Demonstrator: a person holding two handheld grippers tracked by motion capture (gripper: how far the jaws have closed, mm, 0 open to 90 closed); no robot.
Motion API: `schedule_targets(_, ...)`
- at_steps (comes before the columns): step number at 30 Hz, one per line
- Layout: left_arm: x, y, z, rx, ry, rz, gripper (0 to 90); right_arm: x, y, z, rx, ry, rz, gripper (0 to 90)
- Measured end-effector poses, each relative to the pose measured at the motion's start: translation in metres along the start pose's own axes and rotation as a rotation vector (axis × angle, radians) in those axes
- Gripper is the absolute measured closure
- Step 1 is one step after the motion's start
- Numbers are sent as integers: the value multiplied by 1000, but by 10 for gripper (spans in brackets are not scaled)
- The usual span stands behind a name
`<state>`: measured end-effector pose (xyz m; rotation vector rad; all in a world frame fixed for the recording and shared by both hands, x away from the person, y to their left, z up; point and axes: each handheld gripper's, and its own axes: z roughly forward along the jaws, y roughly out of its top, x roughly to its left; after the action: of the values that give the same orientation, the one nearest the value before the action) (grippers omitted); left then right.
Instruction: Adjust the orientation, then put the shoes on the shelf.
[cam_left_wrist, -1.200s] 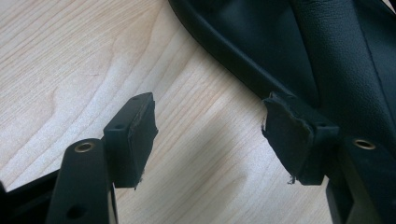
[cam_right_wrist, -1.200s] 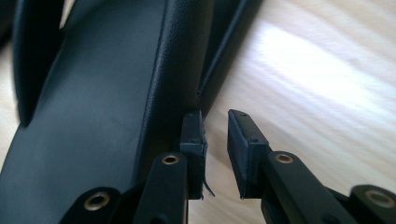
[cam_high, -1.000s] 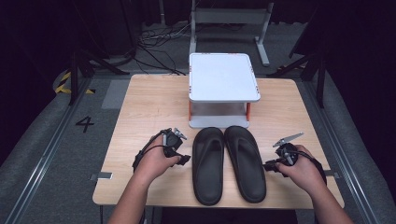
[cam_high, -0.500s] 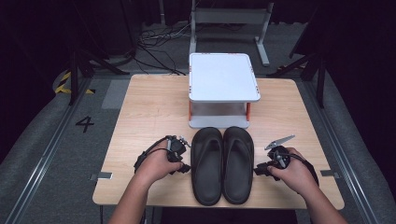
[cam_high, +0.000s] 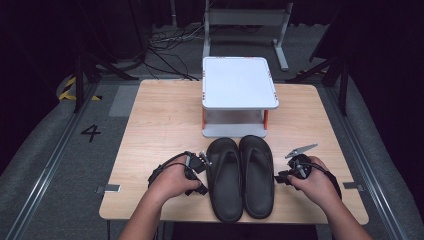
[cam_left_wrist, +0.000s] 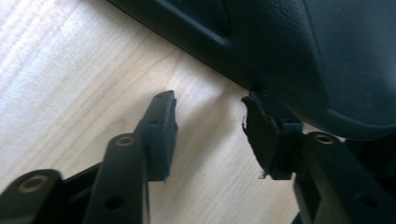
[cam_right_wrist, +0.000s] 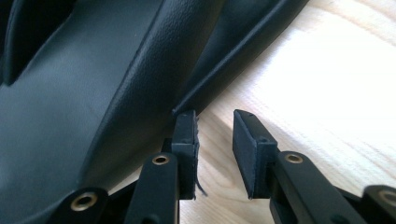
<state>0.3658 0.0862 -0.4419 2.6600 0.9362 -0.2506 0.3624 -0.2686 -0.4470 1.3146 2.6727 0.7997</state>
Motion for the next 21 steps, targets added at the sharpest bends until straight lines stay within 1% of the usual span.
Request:
schedule_targets(2,1,-1,-1,-3,4,-3,492,0,0,0,0,4,2,708)
schedule_targets(4,3,-2,-1,-20,13,-3,466,0,0,0,3,3,6,707)
schedule_targets(5,4,-1,-3,-41,27,-1,461,0,0,-1,1,1,5,706)
schedule_targets(6,5,-1,-7,-75,44,-8,436,0,0,-2,-8,-2,3,703)
schedule_targets(7,5,-1,-11,-93,53,-11,419,1,1,-5,-15,-2,5,695)
schedule_targets(8,6,-2,-14,-112,64,-10,420,1,1,-7,-27,-3,4,686)
schedule_targets(10,7,-3,-20,-151,91,-7,384,3,3,-13,-48,-6,2,660)
schedule_targets(11,8,-3,-22,-161,108,-4,375,4,3,-15,-58,-11,-2,646)
schedule_targets(13,10,-4,-27,-201,141,-7,355,7,4,-20,-79,-16,-1,604)
schedule_targets(14,11,-4,-30,-221,152,-1,340,8,5,-22,-92,-17,0,574)
schedule_targets(15,11,-5,-32,-234,160,3,323,11,6,-24,-108,-18,5,545)
schedule_targets(17,11,-6,-37,-286,157,16,310,15,8,-27,-146,-17,10,503)
schedule_targets(18,11,-6,-37,-286,157,16,307,18,9,-29,-163,-19,13,477)
schedule_targets(19,11,-7,-39,-306,154,5,307,18,9,-29,-163,-19,13,477)
schedule_targets(21,12,-9,-44,-344,171,4,303,23,12,-32,-201,-19,20,448)
